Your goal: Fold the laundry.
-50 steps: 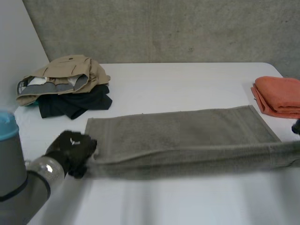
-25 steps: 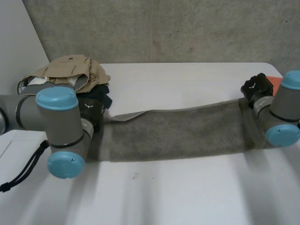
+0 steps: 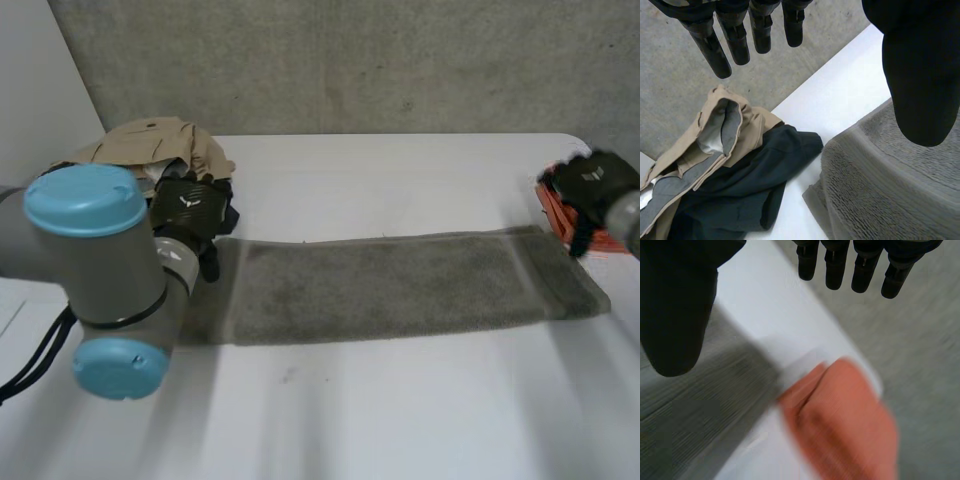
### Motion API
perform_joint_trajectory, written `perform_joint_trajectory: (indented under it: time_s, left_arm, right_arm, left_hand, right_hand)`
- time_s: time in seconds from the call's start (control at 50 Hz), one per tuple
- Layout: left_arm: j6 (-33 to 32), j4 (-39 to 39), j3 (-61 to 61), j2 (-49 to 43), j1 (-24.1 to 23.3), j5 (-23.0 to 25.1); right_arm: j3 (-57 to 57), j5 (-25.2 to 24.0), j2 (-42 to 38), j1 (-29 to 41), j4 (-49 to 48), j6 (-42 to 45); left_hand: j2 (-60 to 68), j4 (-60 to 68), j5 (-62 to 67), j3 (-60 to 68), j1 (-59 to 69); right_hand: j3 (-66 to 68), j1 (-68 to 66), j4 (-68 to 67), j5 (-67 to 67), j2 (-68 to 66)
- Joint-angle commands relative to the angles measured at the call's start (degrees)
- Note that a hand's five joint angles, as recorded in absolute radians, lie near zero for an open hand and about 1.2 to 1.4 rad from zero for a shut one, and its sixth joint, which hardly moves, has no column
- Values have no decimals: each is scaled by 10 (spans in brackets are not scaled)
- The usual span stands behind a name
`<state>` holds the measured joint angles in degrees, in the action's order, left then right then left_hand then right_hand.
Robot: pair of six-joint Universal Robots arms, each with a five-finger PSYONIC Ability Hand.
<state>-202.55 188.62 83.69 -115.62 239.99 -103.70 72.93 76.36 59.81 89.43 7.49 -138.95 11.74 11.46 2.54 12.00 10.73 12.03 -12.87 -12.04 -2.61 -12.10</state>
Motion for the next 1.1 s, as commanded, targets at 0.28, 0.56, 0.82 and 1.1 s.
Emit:
perform_joint_trajectory:
  time_s: [0.28, 0.56, 0.82, 1.1]
  left_arm:
    - [38, 22, 40, 20, -20, 3]
    - [39, 24, 60, 77, -19, 2]
    - [47, 24, 71, 97, -18, 1]
    - [58, 24, 84, 110, -27, 1]
  right_arm:
    - [148, -114, -67, -123, -160, 10]
    - [112, 18, -27, -196, -165, 53]
    - [157, -79, 58, 107, -290, 101]
    - [184, -115, -62, 419, -338, 128]
  left_hand:
    - [-17, -15, -25, -20, -7]
    - [-17, -15, -25, -20, -7]
    - [-17, -15, -25, -20, -7]
    - [-17, -15, -25, -20, -7]
  right_hand:
    - [677, -669, -677, -671, -676]
    - [680, -671, -680, -674, -679]
    - [680, -671, -680, -674, -679]
    - [680, -671, -680, -674, -679]
